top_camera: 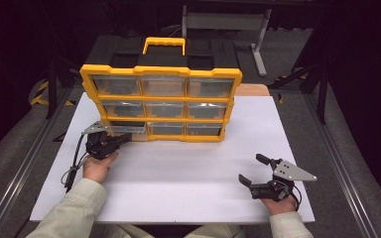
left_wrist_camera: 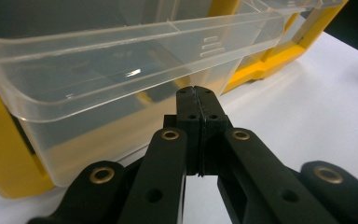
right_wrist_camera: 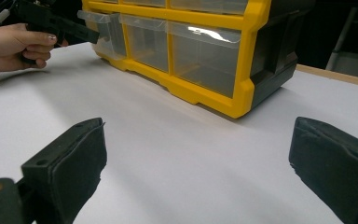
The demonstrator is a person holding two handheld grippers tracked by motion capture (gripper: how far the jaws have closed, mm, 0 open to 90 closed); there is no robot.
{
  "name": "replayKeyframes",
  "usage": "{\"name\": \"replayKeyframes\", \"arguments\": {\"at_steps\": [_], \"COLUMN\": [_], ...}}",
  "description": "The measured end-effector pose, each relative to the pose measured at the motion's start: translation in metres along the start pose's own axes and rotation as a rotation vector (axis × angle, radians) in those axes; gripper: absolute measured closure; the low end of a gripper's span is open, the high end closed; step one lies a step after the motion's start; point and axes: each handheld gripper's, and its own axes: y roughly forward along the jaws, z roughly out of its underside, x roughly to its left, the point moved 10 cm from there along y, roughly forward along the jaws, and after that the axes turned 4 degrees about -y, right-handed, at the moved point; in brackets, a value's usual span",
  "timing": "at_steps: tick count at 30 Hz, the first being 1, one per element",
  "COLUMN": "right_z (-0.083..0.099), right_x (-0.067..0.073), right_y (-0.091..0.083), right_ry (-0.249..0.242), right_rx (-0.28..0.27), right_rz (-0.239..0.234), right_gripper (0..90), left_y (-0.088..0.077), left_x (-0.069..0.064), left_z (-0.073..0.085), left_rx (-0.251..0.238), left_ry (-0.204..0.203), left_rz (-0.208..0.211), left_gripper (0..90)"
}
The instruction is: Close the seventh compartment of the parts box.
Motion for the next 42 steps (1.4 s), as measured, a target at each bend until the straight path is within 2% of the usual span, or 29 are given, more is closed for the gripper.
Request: {"name": "replayKeyframes", "arguments": {"at_steps": [10, 21, 35, 37, 39, 41, 42], "right_z": [0.000, 0.001, 0.001, 0.001, 0.001, 0.001, 0.001], "right_x": [0.000, -0.001, -0.001, -0.001, -0.001, -0.002, -0.002], "right_y": [0.000, 0.000, 0.000, 0.000, 0.000, 0.000, 0.000], "right_ry": [0.002, 0.004, 0.005, 0.004, 0.008, 0.007, 0.007], "right_rx": [0.001, 0.002, 0.001, 0.003, 0.002, 0.003, 0.005], "right_rz": [-0.002, -0.001, -0.002, -0.001, -0.004, -0.003, -0.001], "right_gripper": [4.7, 4.7, 4.7, 4.7, 4.7, 4.7, 4.7], "left_y": [0.003, 0.009, 0.008, 0.007, 0.005, 0.004, 0.004], "left_x": [0.011, 0.019, 0.019, 0.017, 0.015, 0.013, 0.013], "left_z": [-0.004, -0.008, -0.008, -0.009, -0.010, -0.009, -0.009], "left_rx": [-0.028, -0.080, -0.080, -0.083, -0.082, -0.069, -0.062], "left_ry": [-0.010, -0.051, -0.081, -0.086, -0.075, -0.073, -0.084], "left_rz": [-0.032, -0.081, -0.085, -0.076, -0.080, -0.070, -0.071], "left_gripper": [89.4, 89.4, 89.3, 89.3, 88.9, 81.5, 73.6]}}
